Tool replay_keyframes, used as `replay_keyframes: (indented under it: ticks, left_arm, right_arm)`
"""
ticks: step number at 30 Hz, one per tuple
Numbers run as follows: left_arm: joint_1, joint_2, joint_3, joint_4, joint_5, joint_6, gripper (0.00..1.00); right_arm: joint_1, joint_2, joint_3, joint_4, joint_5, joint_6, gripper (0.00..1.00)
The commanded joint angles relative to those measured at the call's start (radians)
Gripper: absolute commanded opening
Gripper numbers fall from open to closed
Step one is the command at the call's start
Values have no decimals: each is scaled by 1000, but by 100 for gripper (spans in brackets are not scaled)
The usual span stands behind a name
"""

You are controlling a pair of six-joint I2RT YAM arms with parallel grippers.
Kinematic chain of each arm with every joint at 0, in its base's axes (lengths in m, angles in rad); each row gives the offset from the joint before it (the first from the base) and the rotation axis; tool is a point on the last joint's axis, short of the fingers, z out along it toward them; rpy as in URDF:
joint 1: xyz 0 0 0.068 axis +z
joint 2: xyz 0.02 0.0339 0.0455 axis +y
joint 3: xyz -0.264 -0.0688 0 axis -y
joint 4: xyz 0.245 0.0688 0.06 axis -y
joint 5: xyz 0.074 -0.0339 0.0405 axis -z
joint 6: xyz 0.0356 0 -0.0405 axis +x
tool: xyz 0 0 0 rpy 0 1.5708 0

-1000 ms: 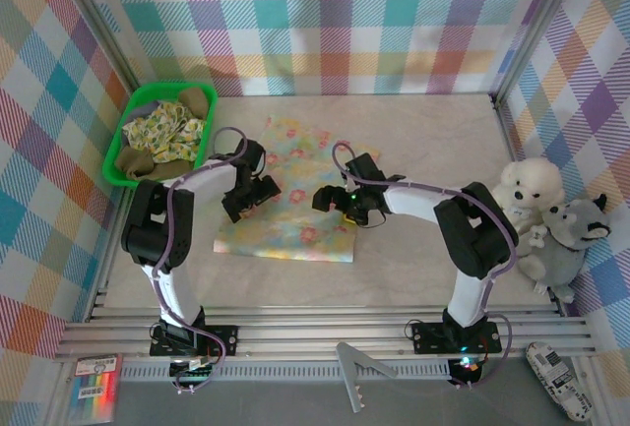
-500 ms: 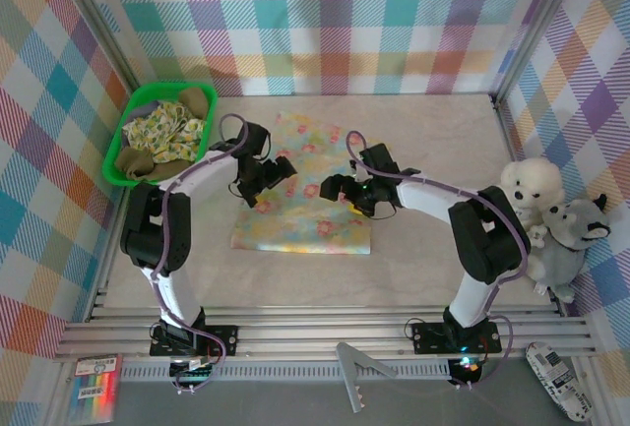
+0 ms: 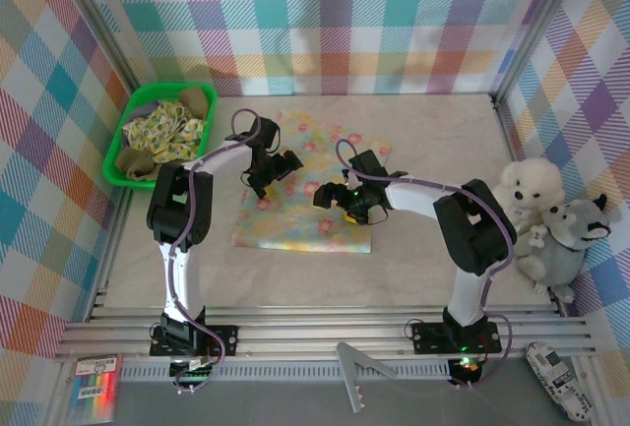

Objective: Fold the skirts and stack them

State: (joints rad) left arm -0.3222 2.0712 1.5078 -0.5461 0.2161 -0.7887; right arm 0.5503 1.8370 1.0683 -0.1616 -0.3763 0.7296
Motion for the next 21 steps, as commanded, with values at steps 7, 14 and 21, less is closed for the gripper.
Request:
replay_keyframes:
  ticks: [7, 14, 21]
  left_arm:
    - [21, -223, -40, -106, -88, 79, 100]
    - [15, -407, -284, -42, 48, -42, 100]
    - [5, -464, -488, 10, 75, -91, 100]
  right_arm:
    - [-7, -197, -125, 81, 115, -54, 99]
    - [-6, -264, -135, -1, 76, -211, 99]
    - [-1, -242, -195, 65, -19, -164, 99]
